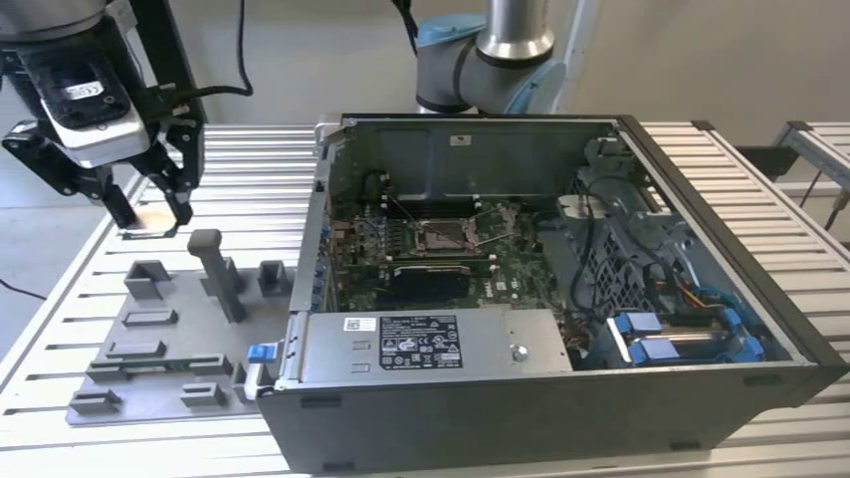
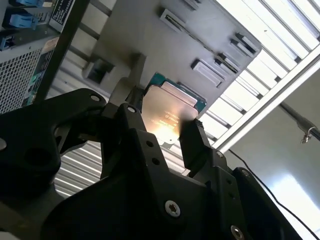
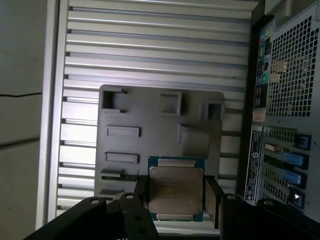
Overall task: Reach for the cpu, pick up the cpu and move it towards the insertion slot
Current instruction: 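Pick up the cpu and move it towards the insertion slot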
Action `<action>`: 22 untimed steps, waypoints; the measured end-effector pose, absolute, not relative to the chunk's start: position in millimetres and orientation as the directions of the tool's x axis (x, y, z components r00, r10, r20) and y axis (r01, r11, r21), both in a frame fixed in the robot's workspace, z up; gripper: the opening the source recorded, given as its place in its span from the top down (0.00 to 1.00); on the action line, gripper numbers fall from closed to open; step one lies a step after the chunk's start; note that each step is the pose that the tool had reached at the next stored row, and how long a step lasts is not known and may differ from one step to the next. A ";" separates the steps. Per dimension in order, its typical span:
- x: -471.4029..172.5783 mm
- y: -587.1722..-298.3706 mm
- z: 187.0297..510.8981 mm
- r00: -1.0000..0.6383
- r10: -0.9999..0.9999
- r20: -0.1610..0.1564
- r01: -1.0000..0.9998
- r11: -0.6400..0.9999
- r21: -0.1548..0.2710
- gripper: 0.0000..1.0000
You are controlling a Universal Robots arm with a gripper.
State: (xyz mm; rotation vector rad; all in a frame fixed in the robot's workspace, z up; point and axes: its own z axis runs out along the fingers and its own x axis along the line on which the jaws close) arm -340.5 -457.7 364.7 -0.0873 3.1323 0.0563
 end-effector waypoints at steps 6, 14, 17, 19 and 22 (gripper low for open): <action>-324.1 -457.7 367.1 -0.998 -0.056 -0.009 -0.056 0.998 0.036 1.00; -312.7 -457.7 380.0 -0.998 -0.056 -0.008 -0.056 0.998 0.037 1.00; -307.7 -457.7 381.0 -0.998 -0.056 -0.008 -0.056 0.998 0.037 1.00; -302.6 -457.7 381.3 -0.998 -0.056 -0.008 -0.056 0.998 0.037 1.00; -295.2 -457.7 381.5 -0.998 -0.055 -0.008 -0.056 0.998 0.037 1.00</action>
